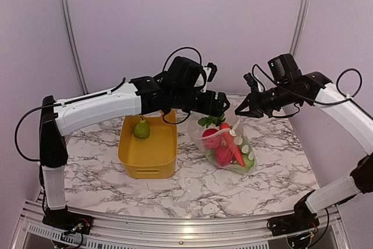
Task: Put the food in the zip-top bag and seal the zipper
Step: Adjust the fake vegetable in the zipper food storage bag, then pick up the fake fruit from the bin.
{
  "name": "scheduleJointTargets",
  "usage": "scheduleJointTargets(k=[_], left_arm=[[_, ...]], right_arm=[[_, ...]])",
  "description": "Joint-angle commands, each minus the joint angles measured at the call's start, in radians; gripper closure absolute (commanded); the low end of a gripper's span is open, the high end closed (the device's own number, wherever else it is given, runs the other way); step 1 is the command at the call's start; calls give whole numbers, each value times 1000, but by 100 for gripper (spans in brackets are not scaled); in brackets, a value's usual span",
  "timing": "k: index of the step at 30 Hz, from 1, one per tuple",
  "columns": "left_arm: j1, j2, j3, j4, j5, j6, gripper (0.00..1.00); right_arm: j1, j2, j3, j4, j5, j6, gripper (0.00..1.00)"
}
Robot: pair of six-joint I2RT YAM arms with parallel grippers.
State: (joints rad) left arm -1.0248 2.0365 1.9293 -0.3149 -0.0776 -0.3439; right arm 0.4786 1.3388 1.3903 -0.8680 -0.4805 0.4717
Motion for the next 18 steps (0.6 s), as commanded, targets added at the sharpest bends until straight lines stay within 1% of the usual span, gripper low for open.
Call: scheduleJointTargets(k=[1, 4, 6, 8, 10, 12, 14, 15, 18], left_arm=[[-3, -90, -16, 26, 18, -26, 1], [5, -124, -20, -18, -25, -46, 1], [14, -163, -49, -27, -69, -55, 1], [32, -222, -121, 9, -105, -60, 1], [53, -304, -220, 34, -217, -98, 1], [89, -362, -304, 37, -247, -97, 1], [137, -406, -368, 1, -253, -107, 1], [160, -421, -391, -31, -259, -116, 2], [217, -449, -439, -117, -294, -133, 10]], right_arm=[[-6, -25, 14, 42, 11, -19, 100], [-9, -22, 16, 43, 19, -23, 100], [-9, -21, 15, 44, 23, -25, 100], [-9, -22, 12, 47, 26, -25, 100], [-10, -22, 13, 50, 31, -27, 100], [-11, -21, 12, 53, 36, -28, 100], [-11, -18, 12, 57, 35, -25, 100], [-11, -17, 12, 60, 33, -22, 100], [-11, -11, 11, 67, 25, -18, 100]])
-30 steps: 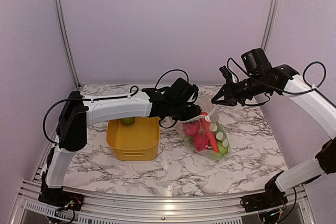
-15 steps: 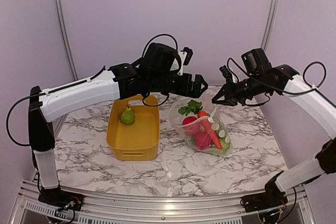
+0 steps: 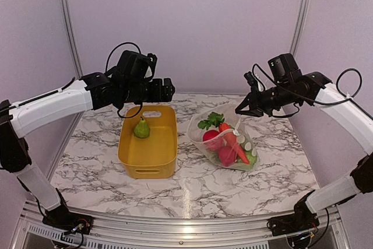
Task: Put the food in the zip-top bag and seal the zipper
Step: Pick up the fake fruit from the bin.
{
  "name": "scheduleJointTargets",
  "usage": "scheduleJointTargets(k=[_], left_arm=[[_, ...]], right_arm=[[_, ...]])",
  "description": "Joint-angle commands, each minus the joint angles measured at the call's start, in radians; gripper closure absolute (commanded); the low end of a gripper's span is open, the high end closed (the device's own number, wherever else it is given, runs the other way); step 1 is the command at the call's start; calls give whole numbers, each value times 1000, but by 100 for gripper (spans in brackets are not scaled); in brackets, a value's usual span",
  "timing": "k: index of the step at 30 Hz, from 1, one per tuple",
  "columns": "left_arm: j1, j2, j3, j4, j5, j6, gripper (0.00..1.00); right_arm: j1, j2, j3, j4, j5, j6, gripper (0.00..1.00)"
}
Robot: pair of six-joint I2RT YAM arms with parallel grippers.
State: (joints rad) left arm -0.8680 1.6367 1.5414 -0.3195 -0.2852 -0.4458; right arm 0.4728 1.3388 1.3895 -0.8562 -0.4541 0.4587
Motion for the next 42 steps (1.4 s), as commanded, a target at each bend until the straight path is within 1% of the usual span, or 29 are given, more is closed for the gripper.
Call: scheduleJointTargets(k=[1, 3, 7, 11, 17, 23, 29, 38, 42], left_arm=[[76, -50, -61, -141, -100, -42, 12], [106, -38, -74, -184, -95, -48, 15], [132, 18, -65, -257, -100, -35, 15], [144, 76, -57, -283, -136, -27, 15], [164, 164, -44, -283, -201, -35, 28], [174, 266, 22, -301, -217, -1, 33], [183, 354, 80, -340, -275, 13, 31], [207, 429, 117, -335, -270, 41, 32], [208, 460, 128, -299, -258, 91, 33]], right_arm=[[-5, -10, 12, 55, -2, -6, 100], [-5, -6, 12, 58, -3, -6, 100], [-5, 0, 16, 62, -5, -6, 100], [-5, 3, 17, 65, -7, -4, 100], [-5, 2, 5, 66, -8, -2, 100], [-5, 0, 2, 65, -6, 0, 100], [-5, -1, 2, 64, -2, 0, 100], [-5, -3, -10, 65, -1, -3, 100], [-5, 0, -12, 68, -5, -5, 100]])
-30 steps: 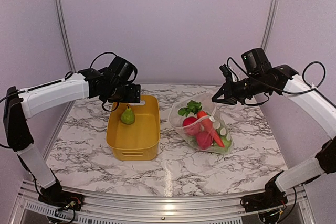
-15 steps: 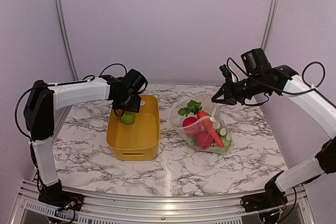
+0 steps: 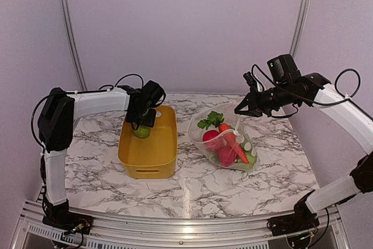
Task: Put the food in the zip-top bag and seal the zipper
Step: Pick up the fake fruit from the bin.
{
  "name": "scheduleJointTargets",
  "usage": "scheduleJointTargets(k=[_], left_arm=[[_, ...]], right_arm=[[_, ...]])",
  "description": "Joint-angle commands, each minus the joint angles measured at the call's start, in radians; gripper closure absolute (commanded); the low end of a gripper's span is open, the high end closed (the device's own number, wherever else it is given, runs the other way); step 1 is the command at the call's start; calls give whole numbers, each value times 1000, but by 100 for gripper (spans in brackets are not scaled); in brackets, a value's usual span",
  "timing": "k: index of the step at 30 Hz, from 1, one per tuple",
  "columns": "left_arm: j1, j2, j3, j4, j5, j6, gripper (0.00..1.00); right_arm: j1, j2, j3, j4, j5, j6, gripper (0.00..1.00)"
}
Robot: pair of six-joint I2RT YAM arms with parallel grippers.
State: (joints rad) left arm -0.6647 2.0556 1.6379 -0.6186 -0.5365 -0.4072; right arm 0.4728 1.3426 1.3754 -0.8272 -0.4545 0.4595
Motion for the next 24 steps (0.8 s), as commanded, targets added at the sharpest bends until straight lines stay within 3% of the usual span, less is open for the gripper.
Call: scheduleJointTargets(k=[1, 16, 24], left_arm=[[5, 50, 36, 7, -7, 63, 34], [8, 101, 63, 36, 4, 130, 54], [8, 61, 50, 62, 23, 182, 81]], right_arm=[[-5, -1, 2, 39, -7, -5, 100], [-5, 9, 9, 28, -14, -8, 100], [-7, 22, 12, 28, -16, -12, 100]])
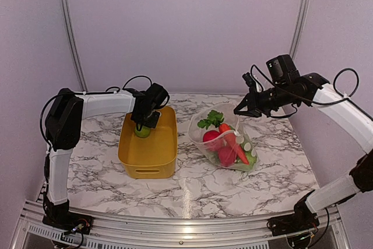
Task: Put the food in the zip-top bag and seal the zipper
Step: Pick up the fake fruit from the bin.
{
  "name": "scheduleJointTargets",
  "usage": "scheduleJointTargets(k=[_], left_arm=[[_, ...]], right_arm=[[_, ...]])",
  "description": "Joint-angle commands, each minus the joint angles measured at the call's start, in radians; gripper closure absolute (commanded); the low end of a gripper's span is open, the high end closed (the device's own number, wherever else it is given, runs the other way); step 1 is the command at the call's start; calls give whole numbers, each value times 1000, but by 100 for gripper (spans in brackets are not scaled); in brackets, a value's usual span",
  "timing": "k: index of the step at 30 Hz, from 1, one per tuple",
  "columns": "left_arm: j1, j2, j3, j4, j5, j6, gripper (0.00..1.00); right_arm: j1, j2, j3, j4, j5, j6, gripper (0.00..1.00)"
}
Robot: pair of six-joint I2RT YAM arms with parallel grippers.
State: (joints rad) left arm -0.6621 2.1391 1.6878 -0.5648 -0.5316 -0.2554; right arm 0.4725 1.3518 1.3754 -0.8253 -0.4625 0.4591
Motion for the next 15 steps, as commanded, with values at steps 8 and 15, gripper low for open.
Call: scheduleJointTargets(k=[8, 15], left_arm=[[-12, -160, 1, -36, 102, 2, 84], [-75, -338, -13, 31, 222, -56, 83]], right_arm=[[-6, 30, 25, 22, -10, -16, 100], [-6, 41, 19, 35, -20, -8, 100]])
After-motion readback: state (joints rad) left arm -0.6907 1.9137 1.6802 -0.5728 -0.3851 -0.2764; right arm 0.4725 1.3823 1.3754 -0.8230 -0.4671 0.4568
